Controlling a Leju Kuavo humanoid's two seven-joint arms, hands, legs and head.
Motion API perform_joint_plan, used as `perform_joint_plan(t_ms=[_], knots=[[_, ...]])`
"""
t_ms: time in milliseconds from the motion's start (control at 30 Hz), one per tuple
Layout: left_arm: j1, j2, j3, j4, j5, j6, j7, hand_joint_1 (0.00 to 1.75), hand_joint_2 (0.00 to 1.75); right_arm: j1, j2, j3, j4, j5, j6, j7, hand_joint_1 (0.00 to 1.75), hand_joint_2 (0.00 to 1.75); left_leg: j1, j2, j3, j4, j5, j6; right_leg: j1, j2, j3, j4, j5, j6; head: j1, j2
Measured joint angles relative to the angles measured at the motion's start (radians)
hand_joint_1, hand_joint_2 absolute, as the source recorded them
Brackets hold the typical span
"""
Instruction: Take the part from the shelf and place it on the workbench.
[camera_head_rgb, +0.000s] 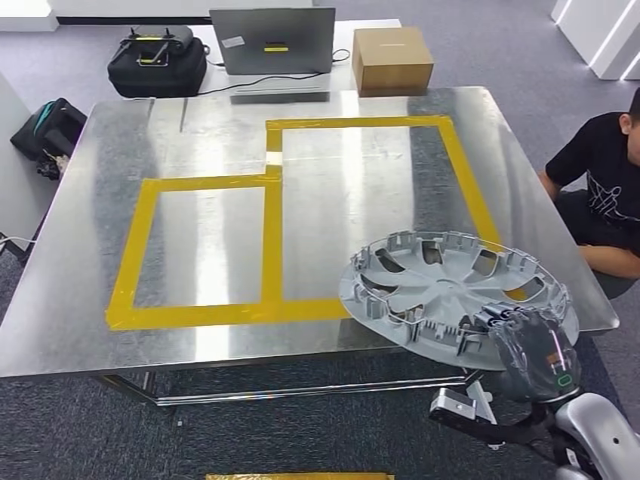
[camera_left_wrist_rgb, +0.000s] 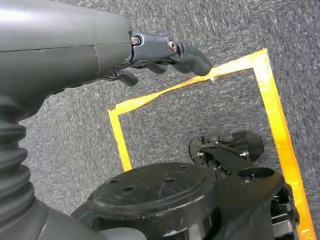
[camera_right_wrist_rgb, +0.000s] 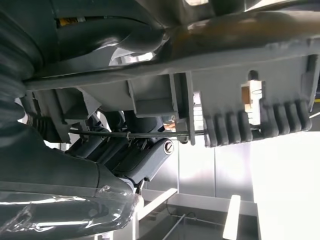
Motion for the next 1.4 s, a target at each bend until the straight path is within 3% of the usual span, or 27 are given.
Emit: perform_joint_plan(t_ms=[400, 667, 1400], knots=[[-0.007, 0.004, -0.019, -0.001, -0.003, -0.035, 0.026, 0.00, 1.75, -0.080, -0.054, 0.024, 0.064, -0.087, 0.081, -0.039, 1.75, 1.75, 0.003, 0.000, 0.008, -0.005, 0.002, -0.002, 0.002, -0.001, -0.002, 0.000, -0.003, 0.001, 0.000, 0.000], [-0.007, 0.004, -0.027, 0.000, -0.006, -0.028, 0.038, 0.00, 1.75, -0.077, -0.080, -0.009, 0.128, -0.102, 0.081, -0.007, 1.75, 1.75, 0.002, 0.000, 0.008, -0.005, 0.002, -0.002, 0.002, -0.001, 0.003, 0.000, -0.002, 0.001, 0.000, 0.000], [-0.008, 0.010, -0.027, 0.000, -0.058, -0.017, 0.081, 0.00, 1.75, -0.083, -0.092, -0.081, 0.217, -0.095, 0.073, -0.073, 1.75, 1.75, 0.003, 0.000, 0.008, -0.005, 0.002, -0.002, 0.002, -0.001, 0.006, 0.000, -0.002, 0.001, 0.000, 0.000]])
